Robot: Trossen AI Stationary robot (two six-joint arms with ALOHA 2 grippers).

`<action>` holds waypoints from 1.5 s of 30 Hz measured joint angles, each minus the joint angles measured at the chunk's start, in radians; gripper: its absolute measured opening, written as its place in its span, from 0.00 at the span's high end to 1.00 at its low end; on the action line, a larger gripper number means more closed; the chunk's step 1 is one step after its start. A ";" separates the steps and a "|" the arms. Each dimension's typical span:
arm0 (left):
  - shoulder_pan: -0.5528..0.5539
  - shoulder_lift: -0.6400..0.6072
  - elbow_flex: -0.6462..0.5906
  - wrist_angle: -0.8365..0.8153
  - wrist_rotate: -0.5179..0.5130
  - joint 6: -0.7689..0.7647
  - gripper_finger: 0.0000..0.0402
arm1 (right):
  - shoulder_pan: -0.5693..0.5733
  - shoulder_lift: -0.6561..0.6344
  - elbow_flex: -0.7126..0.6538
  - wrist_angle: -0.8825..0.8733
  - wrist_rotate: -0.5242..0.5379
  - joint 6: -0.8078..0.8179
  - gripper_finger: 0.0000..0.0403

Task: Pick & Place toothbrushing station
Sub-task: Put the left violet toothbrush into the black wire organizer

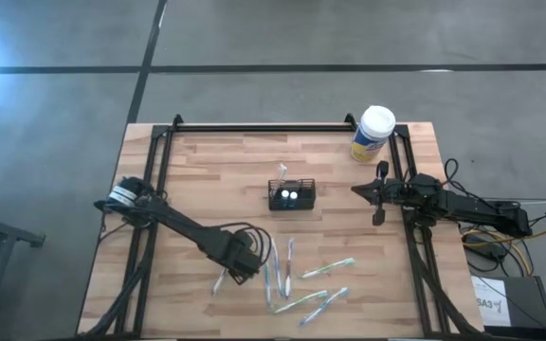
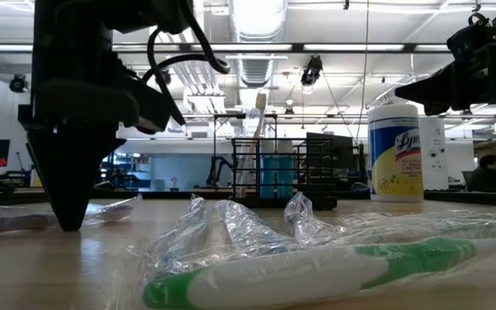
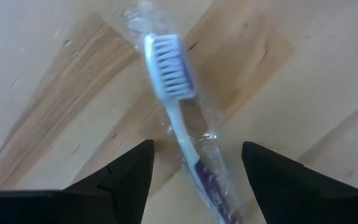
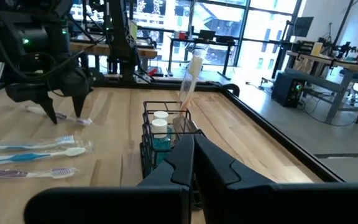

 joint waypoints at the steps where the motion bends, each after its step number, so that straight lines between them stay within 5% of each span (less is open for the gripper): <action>1: 0.000 -0.001 -0.009 0.009 0.001 0.000 0.37 | 0.000 0.000 0.000 0.000 0.000 0.000 0.98; 7: 0.000 -0.001 -0.019 0.015 0.002 0.012 0.48 | 0.000 0.000 0.000 0.000 0.000 0.002 0.98; 16: 0.007 -0.004 -0.019 0.009 -0.007 0.149 0.93 | 0.000 0.000 0.000 0.000 0.000 0.003 0.98; 18: 0.011 -0.014 -0.020 0.011 -0.018 0.173 0.96 | 0.000 0.000 0.000 0.000 0.000 0.003 0.98; 27: 0.022 -0.225 -0.040 0.065 -0.405 0.319 0.98 | 0.000 0.000 0.000 0.000 0.000 0.003 0.98; 30: 0.035 -0.352 -0.090 0.227 -0.514 0.465 0.98 | 0.000 0.000 0.000 0.000 0.000 0.003 0.98; 34: 0.074 -0.532 -0.231 0.663 -0.539 0.793 0.98 | 0.000 0.000 0.000 0.000 0.000 0.003 0.98; 39: 0.186 -0.696 -0.458 1.182 -0.447 1.052 1.00 | 0.000 0.000 0.000 0.000 0.000 0.003 0.98; 45: 0.398 -0.735 -0.635 1.475 -0.272 1.034 1.00 | 0.000 0.000 0.000 0.000 0.000 0.000 0.98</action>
